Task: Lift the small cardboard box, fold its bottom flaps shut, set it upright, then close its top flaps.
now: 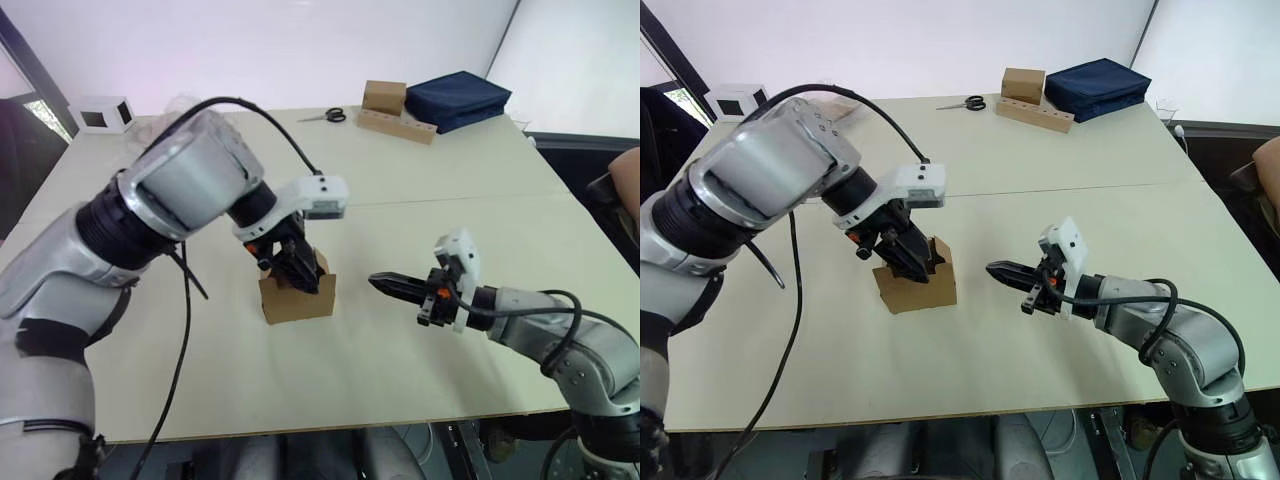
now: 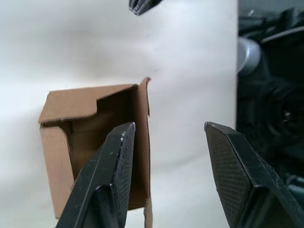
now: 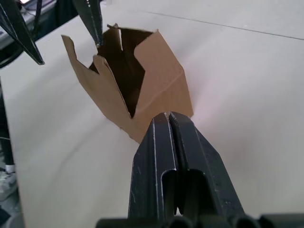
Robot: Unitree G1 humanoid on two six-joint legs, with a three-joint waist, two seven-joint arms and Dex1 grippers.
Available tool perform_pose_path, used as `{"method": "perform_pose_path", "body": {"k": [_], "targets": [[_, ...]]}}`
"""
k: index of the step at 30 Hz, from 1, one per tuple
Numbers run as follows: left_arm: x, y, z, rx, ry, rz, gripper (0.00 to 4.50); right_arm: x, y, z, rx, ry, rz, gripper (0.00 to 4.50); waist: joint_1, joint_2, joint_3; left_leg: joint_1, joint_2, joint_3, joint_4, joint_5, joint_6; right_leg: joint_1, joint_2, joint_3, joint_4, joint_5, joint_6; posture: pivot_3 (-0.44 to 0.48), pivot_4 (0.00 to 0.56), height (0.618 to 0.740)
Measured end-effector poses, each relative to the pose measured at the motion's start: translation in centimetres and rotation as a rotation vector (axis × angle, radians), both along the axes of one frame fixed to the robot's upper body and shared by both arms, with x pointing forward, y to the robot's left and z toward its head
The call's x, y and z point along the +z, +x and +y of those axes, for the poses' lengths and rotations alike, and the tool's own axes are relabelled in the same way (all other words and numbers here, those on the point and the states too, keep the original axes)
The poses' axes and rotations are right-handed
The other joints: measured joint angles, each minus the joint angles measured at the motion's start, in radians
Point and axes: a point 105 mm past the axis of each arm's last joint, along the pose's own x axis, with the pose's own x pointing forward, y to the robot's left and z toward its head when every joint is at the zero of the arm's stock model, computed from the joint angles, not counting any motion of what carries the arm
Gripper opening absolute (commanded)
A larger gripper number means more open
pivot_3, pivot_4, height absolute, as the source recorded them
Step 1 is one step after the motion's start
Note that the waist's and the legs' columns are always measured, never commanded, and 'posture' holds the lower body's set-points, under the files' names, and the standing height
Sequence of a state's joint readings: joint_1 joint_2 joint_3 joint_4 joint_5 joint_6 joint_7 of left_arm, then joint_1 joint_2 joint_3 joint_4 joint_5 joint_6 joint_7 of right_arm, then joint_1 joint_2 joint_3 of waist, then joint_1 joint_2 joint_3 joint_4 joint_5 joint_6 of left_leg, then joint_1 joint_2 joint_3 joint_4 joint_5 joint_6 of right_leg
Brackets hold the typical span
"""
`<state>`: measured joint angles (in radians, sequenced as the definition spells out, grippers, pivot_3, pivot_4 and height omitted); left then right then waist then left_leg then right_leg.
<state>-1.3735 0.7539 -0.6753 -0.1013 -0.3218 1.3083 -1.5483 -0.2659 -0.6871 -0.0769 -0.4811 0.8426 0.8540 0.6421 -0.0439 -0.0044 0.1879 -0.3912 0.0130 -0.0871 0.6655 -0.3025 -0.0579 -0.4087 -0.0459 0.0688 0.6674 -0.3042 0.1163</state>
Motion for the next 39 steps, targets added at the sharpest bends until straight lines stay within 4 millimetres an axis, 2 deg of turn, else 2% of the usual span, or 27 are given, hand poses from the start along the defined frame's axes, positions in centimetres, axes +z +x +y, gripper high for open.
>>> {"method": "perform_pose_path", "body": {"k": [6,8,11,12,14,15,18,23,26,29,35,39], "targets": [[5.1,3.2,1.1,0.133,-0.437,-0.178,2.36,1.5,1.3,0.1,0.058,0.025,-0.02,0.0,0.001,0.0,0.0,-0.001,0.0,0.0,0.001,0.001,-0.001,0.0,-0.001,0.0,-0.001,0.0,0.0,0.0,0.15,0.74],[5.4,4.0,2.5,0.203,-0.569,-0.219,2.36,1.8,1.7,0.0,0.07,0.034,-0.02,0.0,-0.002,0.0,0.0,-0.001,0.0,0.0,0.001,0.002,-0.004,0.0,-0.001,0.0,0.0,0.0,0.0,0.0,0.15,0.74],[4.8,4.2,4.3,0.288,-0.702,-0.212,2.36,2.0,2.1,0.0,0.082,0.045,-0.014,0.0,-0.002,0.0,0.0,0.0,0.0,0.001,0.001,0.002,-0.004,-0.001,-0.001,0.0,0.0,0.0,0.0,0.0,0.15,0.74],[4.3,3.6,5.4,0.314,-0.768,-0.222,2.36,2.0,2.3,0.2,0.1,0.045,-0.016,0.0,-0.005,0.0,0.0,0.0,0.001,0.002,0.001,0.002,-0.004,-0.001,-0.001,0.001,0.0,0.0,0.0,0.0,0.15,0.74],[2.3,2.9,7.4,0.39,-0.812,-0.207,2.36,1.9,2.5,0.4,0.117,0.038,-0.018,0.0,-0.011,0.0,0.0,0.0,0.001,0.002,0.0,0.002,-0.004,-0.001,-0.001,0.001,0.0,0.0,0.0,0.0,0.15,0.74],[0.6,2.4,8.7,0.46,-0.81,-0.185,2.36,1.5,2.6,0.7,0.134,0.027,-0.01,0.0,-0.01,0.0,0.0,-0.001,0.001,0.001,0.001,0.003,-0.005,-0.001,-0.001,0.001,0.0,0.0,0.0,0.0,0.15,0.74],[-1.3,1.1,9.6,0.525,-0.799,-0.158,2.36,1.2,2.6,1.5,0.173,0.027,-0.006,0.0,0.003,-0.001,0.0,-0.001,0.0,0.0,0.001,0.002,-0.004,0.0,-0.003,0.0,0.001,0.0,0.0,0.0,0.15,0.74],[-2.7,-1.0,9.9,0.552,-0.787,-0.171,2.36,1.4,2.6,2.8,0.231,0.031,-0.029,0.0,0.017,-0.002,0.0,0.0,-0.001,0.0,0.001,0.002,-0.003,0.0,-0.004,0.0,0.0,0.0,0.0,0.0,0.15,0.74],[-3.3,-0.9,10.0,0.586,-0.777,-0.179,2.36,0.9,2.7,3.3,0.246,0.026,-0.023,0.0,0.022,-0.001,0.0,0.0,-0.001,0.001,0.001,0.002,-0.003,0.0,-0.003,0.0,0.001,0.0,0.0,0.0,0.15,0.74],[-4.7,-1.0,10.1,0.618,-0.748,-0.159,2.36,0.4,2.9,3.5,0.253,0.007,-0.018,0.0,0.022,-0.001,0.0,0.0,-0.001,0.001,0.0,0.002,-0.003,0.0,-0.003,0.0,0.0,0.0,0.0,0.0,0.15,0.74],[-5.0,-0.5,9.7,0.618,-0.749,-0.187,2.36,0.5,3.3,4.0,0.252,0.013,-0.036,0.0,0.024,-0.001,0.0,0.0,-0.001,0.001,0.0,0.002,-0.003,0.0,-0.003,0.0,0.001,0.0,0.0,0.0,0.15,0.74],[-5.9,0.0,8.9,0.625,-0.757,-0.169,2.36,0.3,3.8,3.9,0.229,0.006,-0.049,0.0,0.024,-0.001,0.0,0.0,-0.001,0.001,0.0,0.002,-0.003,0.0,-0.003,0.0,0.0,0.0,0.0,0.0,0.15,0.74]]}}
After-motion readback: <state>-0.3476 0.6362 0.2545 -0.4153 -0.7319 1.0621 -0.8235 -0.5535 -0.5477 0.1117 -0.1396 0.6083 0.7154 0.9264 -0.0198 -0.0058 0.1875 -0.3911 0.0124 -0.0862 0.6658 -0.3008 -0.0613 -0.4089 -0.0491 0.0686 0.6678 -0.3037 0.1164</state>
